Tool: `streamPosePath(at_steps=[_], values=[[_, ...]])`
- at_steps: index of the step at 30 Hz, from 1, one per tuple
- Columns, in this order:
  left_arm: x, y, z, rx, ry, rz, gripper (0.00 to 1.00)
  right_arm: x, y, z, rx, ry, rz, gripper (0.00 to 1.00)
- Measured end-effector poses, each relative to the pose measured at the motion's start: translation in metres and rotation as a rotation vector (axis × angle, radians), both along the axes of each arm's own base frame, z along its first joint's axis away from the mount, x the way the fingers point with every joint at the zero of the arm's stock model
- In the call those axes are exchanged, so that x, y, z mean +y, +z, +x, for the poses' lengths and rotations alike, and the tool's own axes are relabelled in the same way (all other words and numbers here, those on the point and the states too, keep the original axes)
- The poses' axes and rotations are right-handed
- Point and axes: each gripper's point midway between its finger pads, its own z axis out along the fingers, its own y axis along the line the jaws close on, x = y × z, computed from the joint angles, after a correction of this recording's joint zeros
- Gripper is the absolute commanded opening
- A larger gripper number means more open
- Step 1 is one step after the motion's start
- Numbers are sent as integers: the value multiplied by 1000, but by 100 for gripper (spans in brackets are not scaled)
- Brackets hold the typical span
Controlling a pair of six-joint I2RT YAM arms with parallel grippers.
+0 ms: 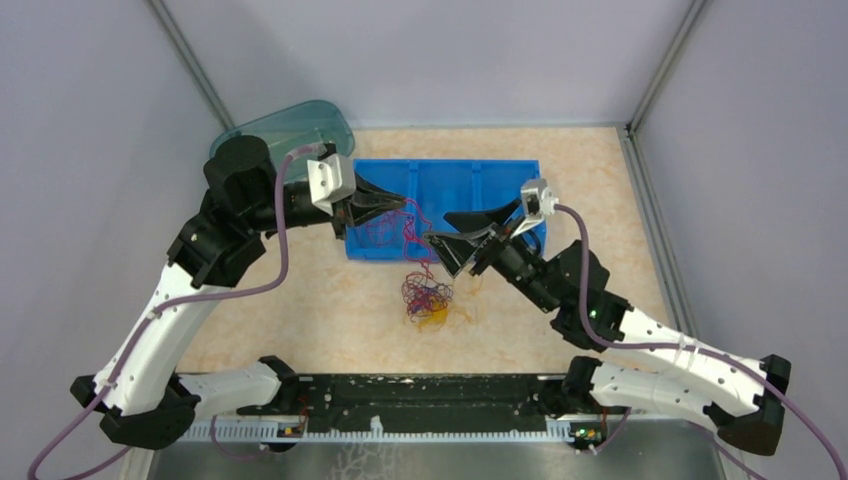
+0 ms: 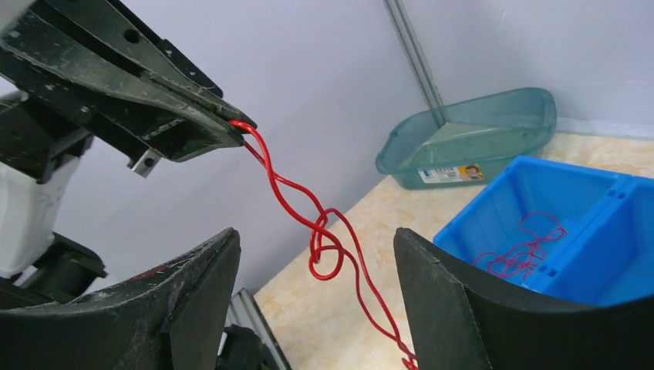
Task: Untangle the cables
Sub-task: Untie the cable.
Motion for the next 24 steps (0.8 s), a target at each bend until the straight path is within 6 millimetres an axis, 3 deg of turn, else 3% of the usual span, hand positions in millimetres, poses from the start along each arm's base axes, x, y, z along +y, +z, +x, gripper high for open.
streamPosePath(at_steps=[6, 11, 24], values=[[0, -2, 0, 5, 2, 3, 0, 10, -10, 10, 1, -26, -78, 71], [0, -3, -1, 15, 2, 4, 0, 13, -34, 30, 36, -111, -167, 67], [-1, -8, -4, 52, -15, 18, 0, -3, -31, 46, 33, -236, -167, 67]])
